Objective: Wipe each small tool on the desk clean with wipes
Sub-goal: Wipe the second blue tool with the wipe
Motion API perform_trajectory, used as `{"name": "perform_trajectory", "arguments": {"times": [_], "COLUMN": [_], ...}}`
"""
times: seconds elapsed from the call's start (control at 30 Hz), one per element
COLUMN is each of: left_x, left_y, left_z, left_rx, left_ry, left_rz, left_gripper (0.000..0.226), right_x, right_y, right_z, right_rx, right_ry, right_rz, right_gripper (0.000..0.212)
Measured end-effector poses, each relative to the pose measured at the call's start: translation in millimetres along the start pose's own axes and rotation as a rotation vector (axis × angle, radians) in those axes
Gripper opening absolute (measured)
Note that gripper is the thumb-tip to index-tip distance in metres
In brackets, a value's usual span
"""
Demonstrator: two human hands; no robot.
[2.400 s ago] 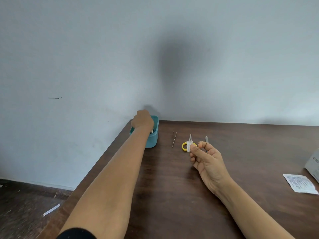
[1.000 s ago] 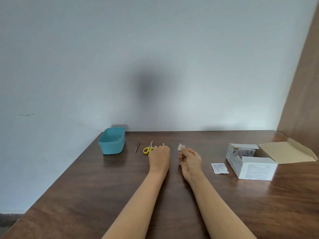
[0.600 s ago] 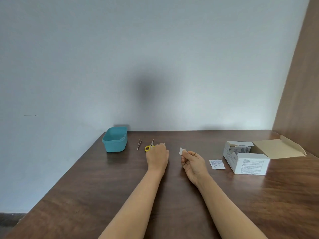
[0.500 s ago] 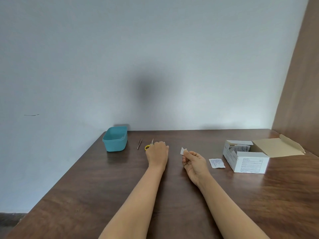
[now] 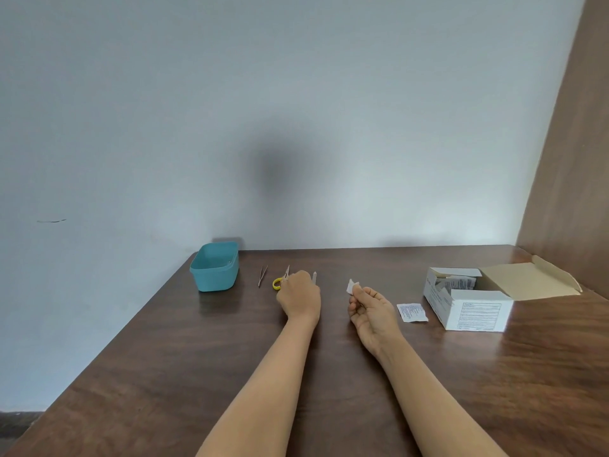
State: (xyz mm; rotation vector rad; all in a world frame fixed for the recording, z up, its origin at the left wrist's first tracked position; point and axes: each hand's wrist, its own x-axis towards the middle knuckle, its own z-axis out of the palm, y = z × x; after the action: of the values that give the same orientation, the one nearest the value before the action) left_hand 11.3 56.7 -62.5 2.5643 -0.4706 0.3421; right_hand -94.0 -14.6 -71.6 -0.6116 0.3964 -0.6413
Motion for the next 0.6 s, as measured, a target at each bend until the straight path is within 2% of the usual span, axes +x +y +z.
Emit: {"name": "perform_trajectory", "arguments": {"times": [0.2, 0.33, 0.5, 0.6], "left_x": [-19, -37, -64, -78], "left_y": [-3, -10, -19, -22], "left_z": [3, 5, -12, -20], "left_rx": [-0.117, -0.153, -0.556, -0.736], "left_ry": [-0.02, -0.001, 0.004, -0.011], "left_rz": [-0.042, 0.065, 0.031, 0.003], "left_gripper": [0.019, 0.022, 0.012, 0.023], "right_x": [1, -3, -6, -8], "right_y": [-2, -4, -7, -8], "right_z": [1, 1, -4, -6], "right_rx": [-0.011, -0.045, -0.108, -0.178], "right_ry": [0.019, 0.002, -0.028, -0.057], "right_rz": [-0.018, -0.053, -0.14, -0.176], "right_gripper": [0.021, 0.018, 0.018, 0.02]}}
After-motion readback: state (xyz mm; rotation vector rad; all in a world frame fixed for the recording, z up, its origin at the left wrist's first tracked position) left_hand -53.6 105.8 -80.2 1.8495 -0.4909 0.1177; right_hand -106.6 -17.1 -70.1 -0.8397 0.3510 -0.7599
